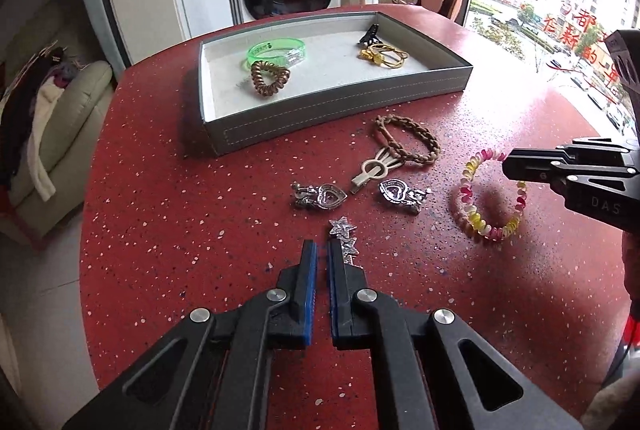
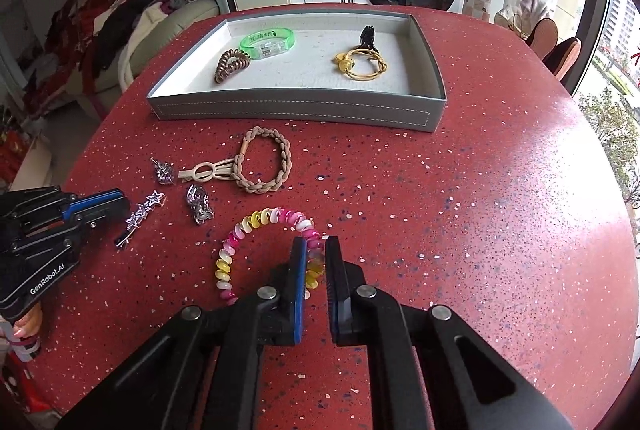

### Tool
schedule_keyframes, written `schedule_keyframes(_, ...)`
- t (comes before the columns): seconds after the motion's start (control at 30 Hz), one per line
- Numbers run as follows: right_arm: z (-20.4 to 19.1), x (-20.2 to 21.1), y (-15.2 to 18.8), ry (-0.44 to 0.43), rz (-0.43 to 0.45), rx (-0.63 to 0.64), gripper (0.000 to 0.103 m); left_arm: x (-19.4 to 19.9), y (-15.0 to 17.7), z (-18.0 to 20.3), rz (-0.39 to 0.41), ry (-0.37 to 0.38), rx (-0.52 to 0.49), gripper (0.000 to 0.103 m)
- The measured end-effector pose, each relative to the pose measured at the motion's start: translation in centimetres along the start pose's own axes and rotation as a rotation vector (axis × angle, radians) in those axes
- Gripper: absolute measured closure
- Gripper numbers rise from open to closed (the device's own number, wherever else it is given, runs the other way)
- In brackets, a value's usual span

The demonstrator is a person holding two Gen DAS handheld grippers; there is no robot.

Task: Organize jewelry
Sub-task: 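Grasp the silver star clip with the left gripper while the right grasps the beaded bracelet, then carry the star clip into the gray tray and open the left gripper while the right releases the bracelet there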

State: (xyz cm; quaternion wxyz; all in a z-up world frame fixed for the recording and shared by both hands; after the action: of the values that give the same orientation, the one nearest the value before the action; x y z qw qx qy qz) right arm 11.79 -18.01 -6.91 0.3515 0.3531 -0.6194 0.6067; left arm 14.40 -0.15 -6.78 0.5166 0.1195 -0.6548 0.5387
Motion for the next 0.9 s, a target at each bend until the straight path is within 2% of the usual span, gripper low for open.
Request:
schedule_keyframes(0.13,-0.1,0.2,-0.1,-0.021,0.005,-0.013,0.093,0.9,-0.1,-0.7,0.017,-0.01,0.078,0.078)
schedule_keyframes(0.2,0.1,0.3,0.0,-0.027,0.008,-0.023,0.093,1.1,-0.1,-0.8,0.021,-0.028,0.073,0.078)
schedule_keyframes(0.23,0.2,0.4,0.0,-0.03,0.01,-0.028,0.093,1.0,0.0,-0.8,0.019,-0.048,0.063,0.065)
schedule_keyframes(0.27,0.4,0.5,0.0,-0.032,0.012,-0.034,0.093,0.9,0.1,-0.8,0.013,-0.062,0.058,0.043)
schedule_keyframes(0.3,0.5,0.6,0.0,-0.034,0.015,-0.039,0.093,0.9,0.2,-0.8,0.009,-0.073,0.064,0.0)
schedule_keyframes(0.37,0.8,0.9,0.0,-0.037,0.02,-0.049,0.093,1.3,0.1,-0.7,0.04,-0.089,0.056,0.0)
schedule_keyframes(0.5,1.4,1.1,0.2,-0.038,0.025,-0.061,0.093,0.7,0.1,0.0,0.028,-0.124,0.017,0.0)
schedule_keyframes(0.6,1.6,1.3,0.3,-0.042,0.027,-0.071,0.093,-0.4,0.0,0.5,-0.004,-0.117,0.001,0.003)
schedule_keyframes(0.63,1.6,1.3,0.3,-0.045,0.028,-0.073,0.093,-1.0,0.1,0.6,-0.028,-0.115,-0.003,0.012)
schedule_keyframes(0.7,1.6,1.5,0.4,-0.047,0.034,-0.077,0.093,-2.0,0.4,0.8,-0.075,-0.096,-0.002,0.025)
schedule_keyframes(0.77,1.8,1.7,0.4,-0.051,0.038,-0.081,0.093,-1.9,0.3,0.9,-0.065,-0.069,0.005,0.039)
schedule_keyframes(0.8,1.8,1.8,0.4,-0.053,0.041,-0.083,0.093,-1.8,0.3,1.0,-0.063,-0.045,0.01,0.063)
schedule_keyframes(0.83,1.9,1.8,0.3,-0.055,0.043,-0.084,0.093,-1.8,0.3,1.0,-0.062,-0.027,0.018,0.068)
schedule_keyframes(0.9,2.0,1.9,0.1,-0.065,0.045,-0.092,0.093,-1.7,0.2,0.9,-0.056,-0.021,0.029,0.068)
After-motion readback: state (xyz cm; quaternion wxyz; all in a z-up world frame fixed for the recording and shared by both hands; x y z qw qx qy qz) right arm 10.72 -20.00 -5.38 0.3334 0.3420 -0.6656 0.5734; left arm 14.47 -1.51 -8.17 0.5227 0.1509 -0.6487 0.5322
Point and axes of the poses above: each gripper's, at about its wrist camera, not at the fingertips, and x roughly against the way its jaws point, z to its right, y to its underside, the point moved 6 cm from there along -x, roughly the way its jaws point, and after that the axes turned 7 degrees about y, right-handed, at the moved point
